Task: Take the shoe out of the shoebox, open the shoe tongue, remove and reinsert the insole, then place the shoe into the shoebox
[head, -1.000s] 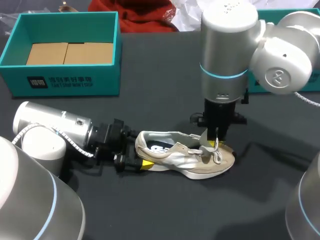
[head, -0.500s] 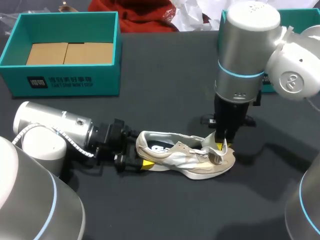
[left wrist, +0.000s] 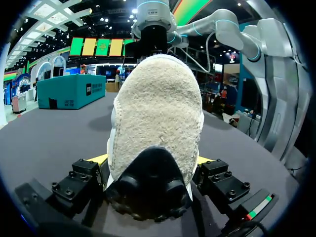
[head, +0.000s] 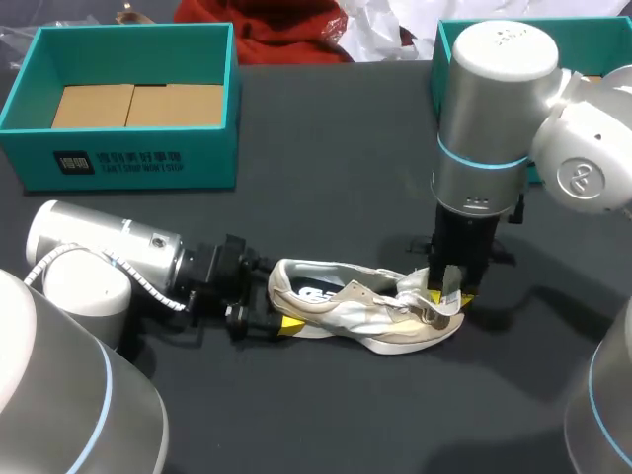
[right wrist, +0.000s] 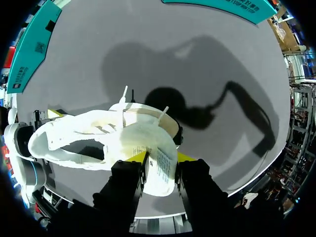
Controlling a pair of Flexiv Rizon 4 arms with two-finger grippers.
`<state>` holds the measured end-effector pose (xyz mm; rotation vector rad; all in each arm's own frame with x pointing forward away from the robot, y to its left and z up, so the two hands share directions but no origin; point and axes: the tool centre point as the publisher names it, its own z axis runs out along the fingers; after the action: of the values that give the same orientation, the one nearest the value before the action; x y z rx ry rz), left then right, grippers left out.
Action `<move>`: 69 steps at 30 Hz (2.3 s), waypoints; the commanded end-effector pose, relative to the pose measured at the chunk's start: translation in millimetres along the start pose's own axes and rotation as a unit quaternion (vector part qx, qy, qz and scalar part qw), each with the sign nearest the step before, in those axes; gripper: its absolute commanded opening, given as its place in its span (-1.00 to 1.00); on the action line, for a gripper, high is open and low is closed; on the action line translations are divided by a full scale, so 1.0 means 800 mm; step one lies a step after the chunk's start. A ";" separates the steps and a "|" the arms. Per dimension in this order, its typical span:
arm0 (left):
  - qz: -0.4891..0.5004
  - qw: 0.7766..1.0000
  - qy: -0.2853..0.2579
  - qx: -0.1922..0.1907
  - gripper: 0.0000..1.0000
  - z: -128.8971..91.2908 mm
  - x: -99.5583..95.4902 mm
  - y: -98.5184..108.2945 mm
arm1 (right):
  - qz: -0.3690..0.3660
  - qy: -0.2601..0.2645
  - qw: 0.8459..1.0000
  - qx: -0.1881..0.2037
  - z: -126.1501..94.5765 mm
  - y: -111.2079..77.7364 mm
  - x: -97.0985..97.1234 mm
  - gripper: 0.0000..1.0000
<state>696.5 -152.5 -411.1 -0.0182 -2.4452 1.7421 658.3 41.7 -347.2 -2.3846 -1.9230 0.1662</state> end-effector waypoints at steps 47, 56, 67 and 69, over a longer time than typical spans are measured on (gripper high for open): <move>0.000 1.000 0.000 -0.001 -1.00 0.003 0.000 0.005 | -0.104 -0.095 0.979 -0.145 -0.185 -0.017 0.027 -0.21; 0.000 1.000 0.000 -0.001 -1.00 0.003 0.000 0.005 | -0.282 -0.075 0.950 -0.110 -0.188 -0.033 0.096 -1.00; 0.000 1.000 0.000 -0.001 -1.00 0.003 0.000 0.005 | -0.545 -0.023 0.832 -0.103 -0.176 -0.052 0.164 -1.00; 0.000 1.000 0.000 -0.001 -1.00 0.003 0.000 0.005 | -0.545 -0.023 0.832 -0.103 -0.176 -0.052 0.164 -1.00</move>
<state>696.4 -152.1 -411.4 -0.0179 -2.4451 1.7420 661.1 172.3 -202.4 -1.4801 -2.9249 0.0151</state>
